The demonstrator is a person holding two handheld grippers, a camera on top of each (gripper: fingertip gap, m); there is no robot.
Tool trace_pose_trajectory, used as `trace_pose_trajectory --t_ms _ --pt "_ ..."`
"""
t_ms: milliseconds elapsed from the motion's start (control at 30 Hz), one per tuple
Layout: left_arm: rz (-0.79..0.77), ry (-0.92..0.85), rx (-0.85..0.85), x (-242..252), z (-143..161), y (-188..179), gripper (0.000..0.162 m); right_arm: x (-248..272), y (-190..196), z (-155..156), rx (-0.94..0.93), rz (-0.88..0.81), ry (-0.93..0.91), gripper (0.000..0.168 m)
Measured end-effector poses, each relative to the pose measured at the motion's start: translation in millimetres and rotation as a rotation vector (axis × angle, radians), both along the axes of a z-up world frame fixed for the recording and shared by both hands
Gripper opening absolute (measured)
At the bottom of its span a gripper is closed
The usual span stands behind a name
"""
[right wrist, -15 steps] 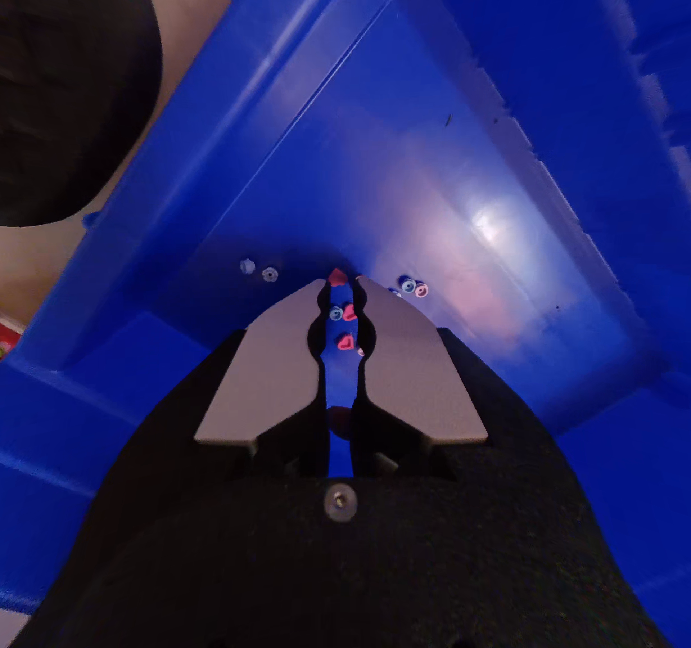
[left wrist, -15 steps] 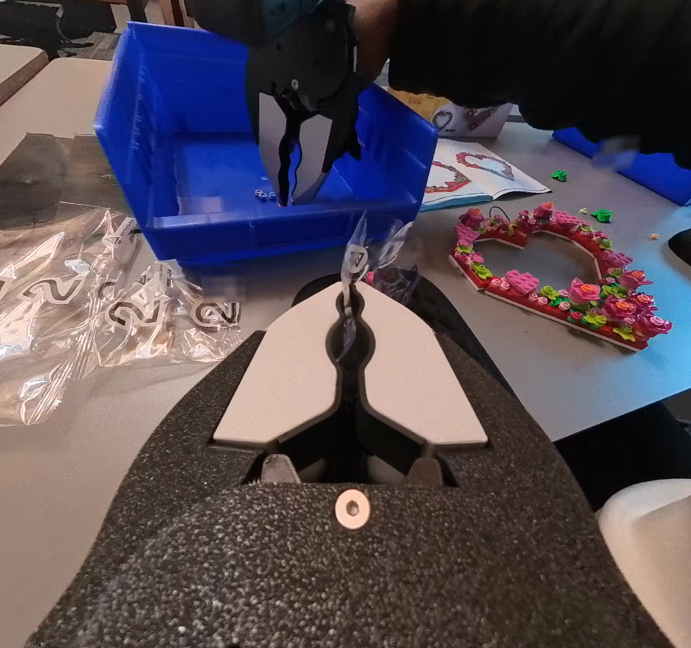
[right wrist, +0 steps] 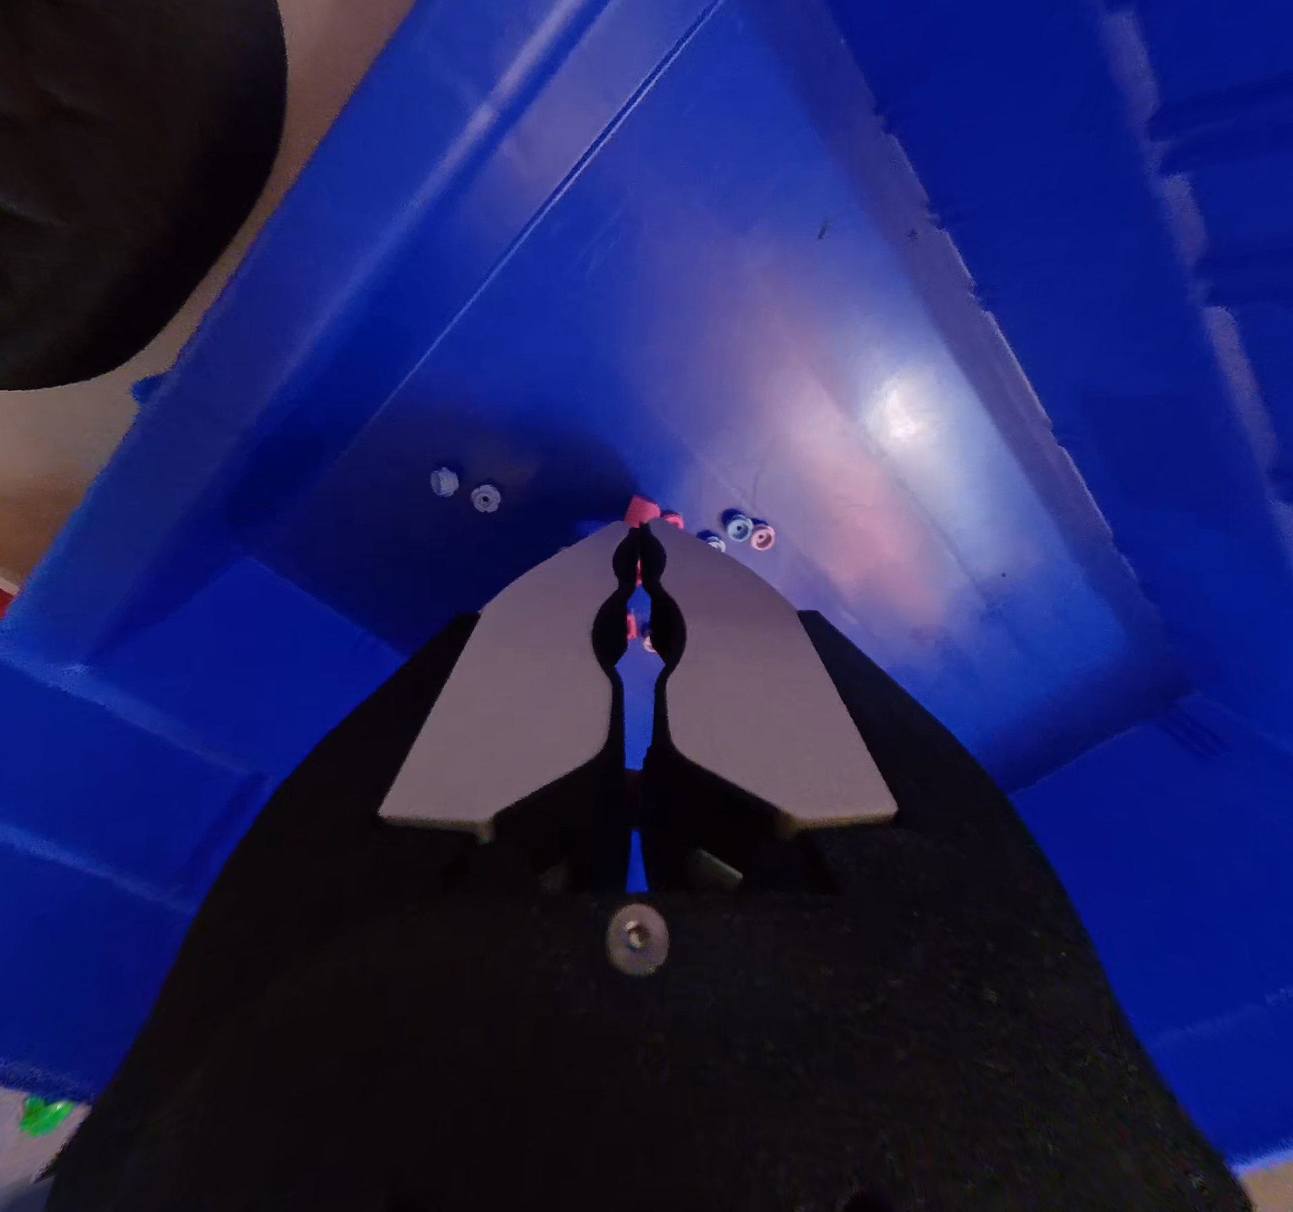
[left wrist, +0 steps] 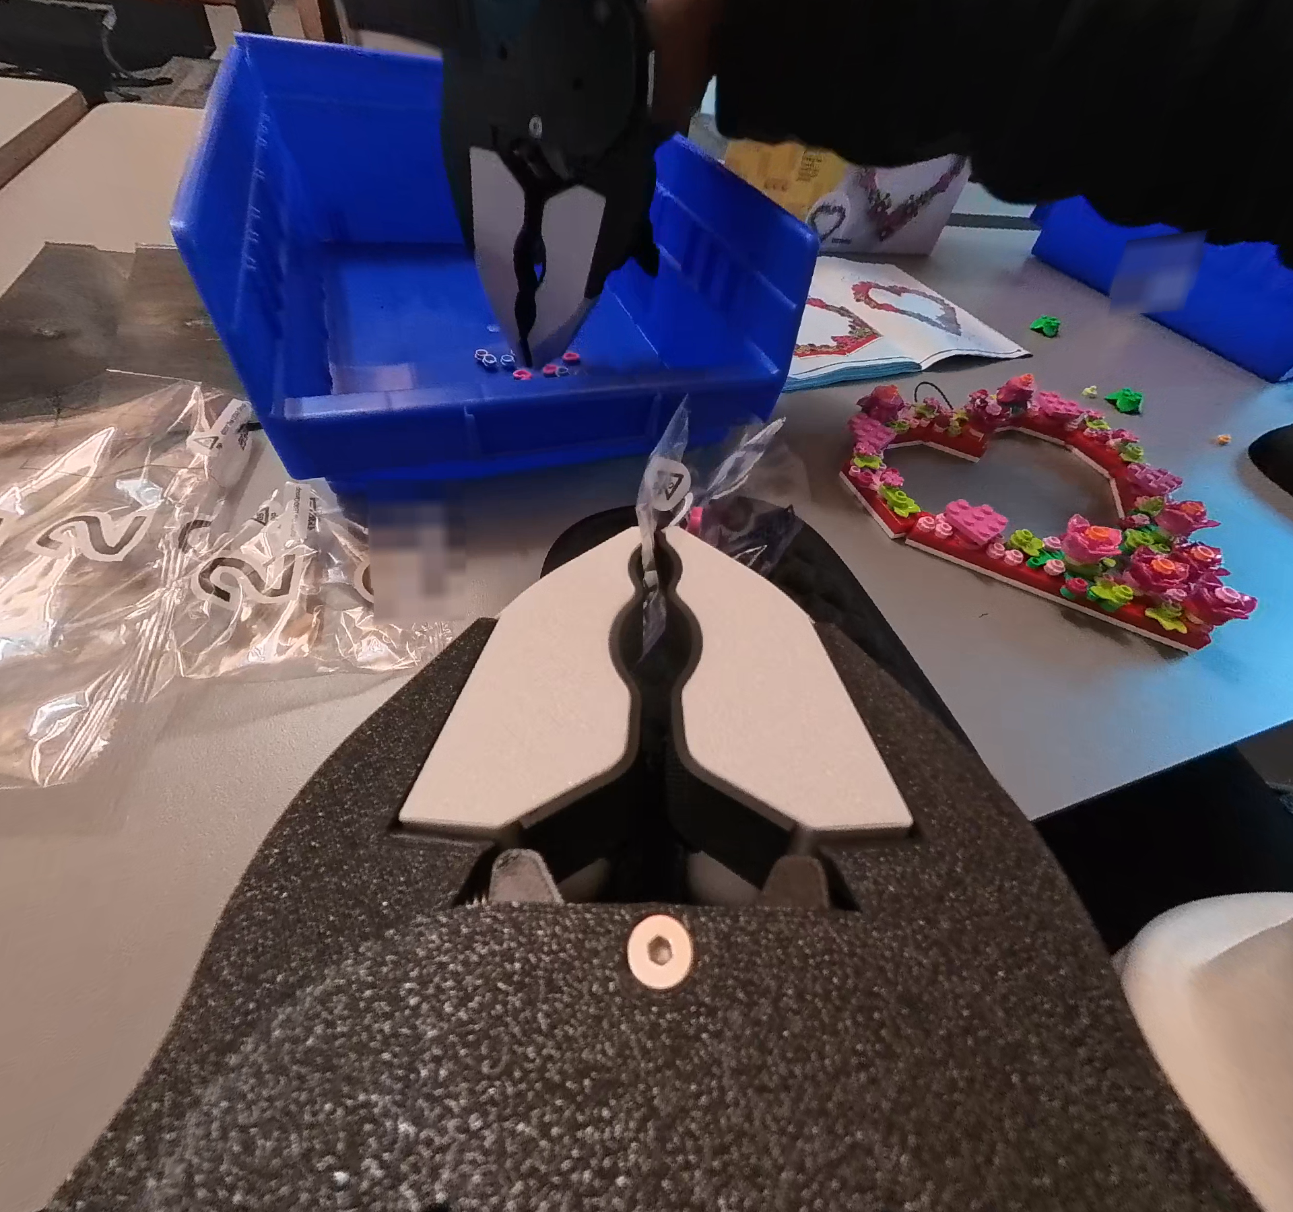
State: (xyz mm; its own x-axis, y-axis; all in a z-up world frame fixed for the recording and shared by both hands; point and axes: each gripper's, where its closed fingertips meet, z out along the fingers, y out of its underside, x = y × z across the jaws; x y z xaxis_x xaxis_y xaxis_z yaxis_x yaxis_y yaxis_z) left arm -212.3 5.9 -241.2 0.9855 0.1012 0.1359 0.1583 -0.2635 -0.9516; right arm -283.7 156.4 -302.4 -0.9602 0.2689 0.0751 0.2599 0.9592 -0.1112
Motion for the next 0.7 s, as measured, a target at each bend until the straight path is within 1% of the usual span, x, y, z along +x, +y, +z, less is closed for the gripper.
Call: trace_pose_trajectory --t_ms 333,567,700 --pt "0.0 -0.005 -0.003 0 -1 0 0.0 8 -13 49 -0.134 -0.011 0.07 0.0" --pt "-0.003 -0.009 -0.006 0 -2 2 0.0 21 -20 72 -0.203 -0.001 0.098 0.0" --pt "-0.007 -0.013 -0.008 0 -2 3 0.0 29 -33 90 -0.308 0.014 0.128 0.0"
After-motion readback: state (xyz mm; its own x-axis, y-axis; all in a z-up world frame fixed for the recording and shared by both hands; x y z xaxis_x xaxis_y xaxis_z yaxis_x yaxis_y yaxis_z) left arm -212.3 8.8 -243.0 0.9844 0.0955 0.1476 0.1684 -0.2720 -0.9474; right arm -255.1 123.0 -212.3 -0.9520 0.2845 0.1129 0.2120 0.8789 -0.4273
